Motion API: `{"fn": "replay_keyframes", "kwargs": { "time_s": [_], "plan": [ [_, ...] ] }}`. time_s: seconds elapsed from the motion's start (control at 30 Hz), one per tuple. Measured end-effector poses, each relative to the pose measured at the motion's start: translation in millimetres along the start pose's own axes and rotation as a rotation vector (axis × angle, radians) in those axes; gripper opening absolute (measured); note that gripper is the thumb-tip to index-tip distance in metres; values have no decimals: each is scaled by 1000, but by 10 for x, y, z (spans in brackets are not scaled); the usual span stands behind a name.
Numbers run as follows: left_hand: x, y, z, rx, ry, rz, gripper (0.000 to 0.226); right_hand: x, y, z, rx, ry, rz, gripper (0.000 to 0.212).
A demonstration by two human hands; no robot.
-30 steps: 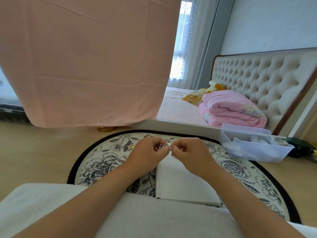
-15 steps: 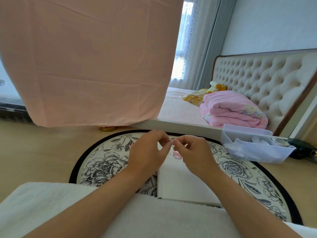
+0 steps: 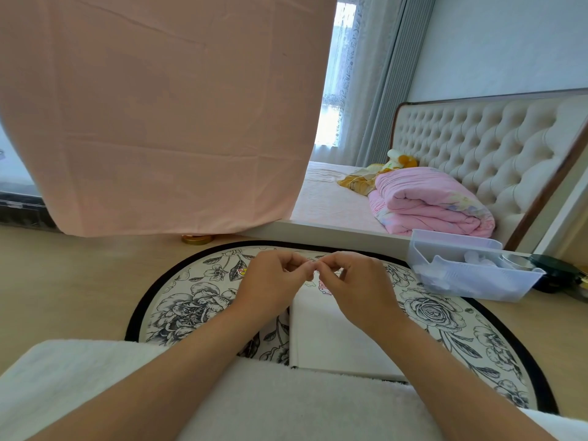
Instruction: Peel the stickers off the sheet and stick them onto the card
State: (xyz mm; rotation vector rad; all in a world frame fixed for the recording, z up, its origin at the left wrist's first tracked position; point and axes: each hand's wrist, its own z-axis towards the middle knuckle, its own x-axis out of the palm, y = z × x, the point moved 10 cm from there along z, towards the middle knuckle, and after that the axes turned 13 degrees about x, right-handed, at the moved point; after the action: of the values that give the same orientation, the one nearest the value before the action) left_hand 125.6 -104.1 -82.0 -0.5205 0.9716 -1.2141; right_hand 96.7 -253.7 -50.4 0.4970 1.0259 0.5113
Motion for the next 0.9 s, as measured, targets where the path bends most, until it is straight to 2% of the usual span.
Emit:
{"fn": "replay_keyframes", "kwargs": {
  "time_s": [0.2, 0.5, 0.63, 0.8, 0.9],
  "plan": [
    [50, 7, 23, 47, 43, 26, 18, 28, -51, 21, 98, 51, 128, 24],
    [54, -7, 31, 73, 68, 5, 20, 99, -105, 4, 271, 225, 397, 21],
    [53, -12, 36, 72, 89, -3, 21, 74, -86, 30, 230, 232, 349, 16],
    [91, -25, 37, 92, 142, -10, 20, 36, -49, 17, 188, 195, 230, 22],
    [107, -37, 31, 105, 164, 10, 19, 35, -53, 0, 209, 206, 254, 23]
  ]
}}
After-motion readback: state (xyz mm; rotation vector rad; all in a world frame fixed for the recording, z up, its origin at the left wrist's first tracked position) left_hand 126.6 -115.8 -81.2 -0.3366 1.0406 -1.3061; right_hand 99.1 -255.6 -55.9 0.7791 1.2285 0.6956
